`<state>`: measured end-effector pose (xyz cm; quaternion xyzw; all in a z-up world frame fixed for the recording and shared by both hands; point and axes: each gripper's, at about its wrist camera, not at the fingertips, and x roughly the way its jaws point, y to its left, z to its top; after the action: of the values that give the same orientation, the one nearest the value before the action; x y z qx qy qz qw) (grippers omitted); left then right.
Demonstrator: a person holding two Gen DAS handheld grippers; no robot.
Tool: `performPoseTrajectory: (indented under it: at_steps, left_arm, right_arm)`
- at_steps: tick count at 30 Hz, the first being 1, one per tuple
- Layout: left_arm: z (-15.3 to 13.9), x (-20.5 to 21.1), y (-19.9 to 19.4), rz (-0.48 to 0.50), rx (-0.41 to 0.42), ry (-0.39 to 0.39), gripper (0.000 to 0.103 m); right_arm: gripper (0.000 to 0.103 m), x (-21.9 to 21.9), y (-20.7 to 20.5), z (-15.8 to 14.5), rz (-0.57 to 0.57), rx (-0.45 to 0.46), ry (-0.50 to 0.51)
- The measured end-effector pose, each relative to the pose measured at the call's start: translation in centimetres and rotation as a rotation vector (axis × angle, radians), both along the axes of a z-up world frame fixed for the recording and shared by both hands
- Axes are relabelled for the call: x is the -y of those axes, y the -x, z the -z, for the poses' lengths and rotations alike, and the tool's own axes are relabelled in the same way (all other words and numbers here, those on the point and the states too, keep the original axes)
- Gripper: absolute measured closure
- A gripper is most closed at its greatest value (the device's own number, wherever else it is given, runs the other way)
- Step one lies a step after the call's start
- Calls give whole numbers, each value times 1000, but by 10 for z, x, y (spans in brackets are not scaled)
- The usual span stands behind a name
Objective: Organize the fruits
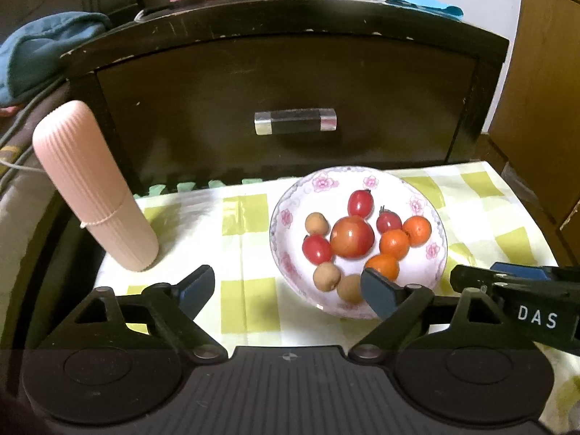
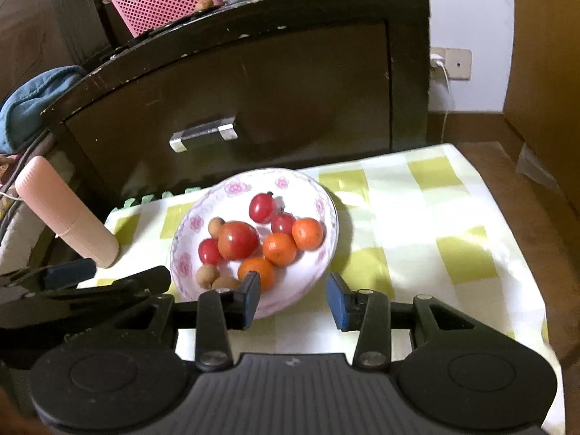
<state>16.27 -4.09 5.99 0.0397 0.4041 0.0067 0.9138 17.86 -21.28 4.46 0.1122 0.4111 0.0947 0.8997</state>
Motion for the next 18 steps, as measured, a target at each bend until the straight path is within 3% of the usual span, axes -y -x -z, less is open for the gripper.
performPoseTrajectory:
  at_steps: [8,18]
  left_arm:
    - [6,5,29,1,-14,-12,0]
    - [8,2,62,-7,-31,16,0]
  right_arm:
    - [64,10,33,7,19,-24,-37]
    - [64,21,69,10,47,-40,-25]
